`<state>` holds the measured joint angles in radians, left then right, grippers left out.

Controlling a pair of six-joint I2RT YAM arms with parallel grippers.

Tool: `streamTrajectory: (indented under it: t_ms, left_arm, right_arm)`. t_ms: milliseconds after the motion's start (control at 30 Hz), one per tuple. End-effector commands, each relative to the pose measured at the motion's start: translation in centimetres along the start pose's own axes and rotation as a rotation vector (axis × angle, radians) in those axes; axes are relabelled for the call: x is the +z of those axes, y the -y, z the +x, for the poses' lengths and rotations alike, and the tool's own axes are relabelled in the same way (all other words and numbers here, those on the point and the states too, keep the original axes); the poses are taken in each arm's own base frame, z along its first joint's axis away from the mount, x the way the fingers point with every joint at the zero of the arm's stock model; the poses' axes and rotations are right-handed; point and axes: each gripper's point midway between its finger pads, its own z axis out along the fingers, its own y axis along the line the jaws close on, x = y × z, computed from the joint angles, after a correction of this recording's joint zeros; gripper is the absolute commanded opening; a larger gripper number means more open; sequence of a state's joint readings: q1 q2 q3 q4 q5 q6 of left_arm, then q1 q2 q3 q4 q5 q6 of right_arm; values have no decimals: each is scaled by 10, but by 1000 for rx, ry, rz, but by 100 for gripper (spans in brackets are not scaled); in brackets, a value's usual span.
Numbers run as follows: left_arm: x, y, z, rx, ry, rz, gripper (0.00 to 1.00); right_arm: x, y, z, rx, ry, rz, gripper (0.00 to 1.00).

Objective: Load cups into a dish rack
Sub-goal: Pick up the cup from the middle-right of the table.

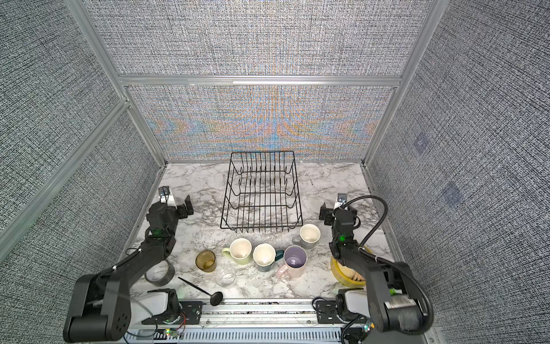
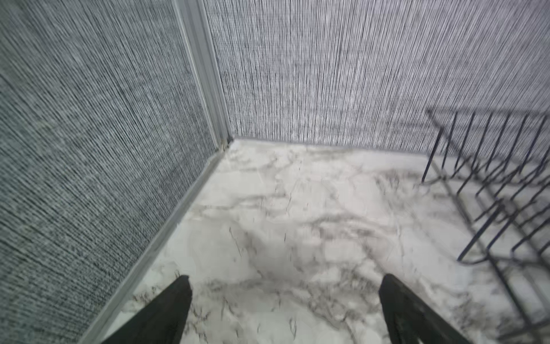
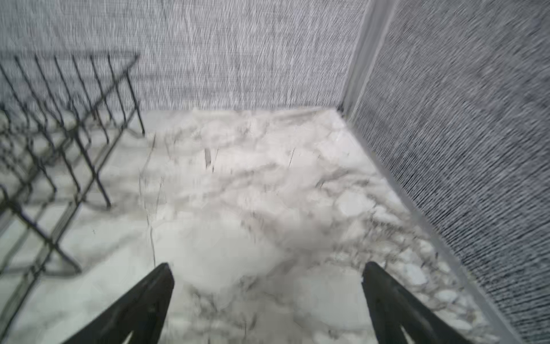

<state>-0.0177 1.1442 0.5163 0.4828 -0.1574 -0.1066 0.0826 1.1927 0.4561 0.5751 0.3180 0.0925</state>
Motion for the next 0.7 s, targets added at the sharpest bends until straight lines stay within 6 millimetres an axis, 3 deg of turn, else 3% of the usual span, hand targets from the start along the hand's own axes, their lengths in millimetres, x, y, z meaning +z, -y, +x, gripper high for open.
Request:
streamTrajectory:
  t_ms: [0,67,167,367,433,567,667]
  left_arm:
    - [-21,2,25,-179,-211,-2,99]
    - [-36,9,17,-262,-200,40,99]
    - [-60,9,9,-376,-187,50,99]
    - [-103,2,4,-522,-209,37,99]
    - [-117,-2,1,-557,-189,25,99]
    - [-129,23,-22,-526,-101,217,99]
    - [-127,42,-26,-474,-175,304,99]
  right_arm:
    - [-21,34,10,132,-220,198,99]
    - [-32,27,1,165,-279,154,99]
    - [-48,5,5,218,-351,16,99]
    - [-100,-41,42,310,-705,-234,95]
    - [-117,-47,52,288,-818,-261,94]
    - [-146,-50,63,196,-991,-266,90]
    - [-153,-65,72,138,-1053,-297,86]
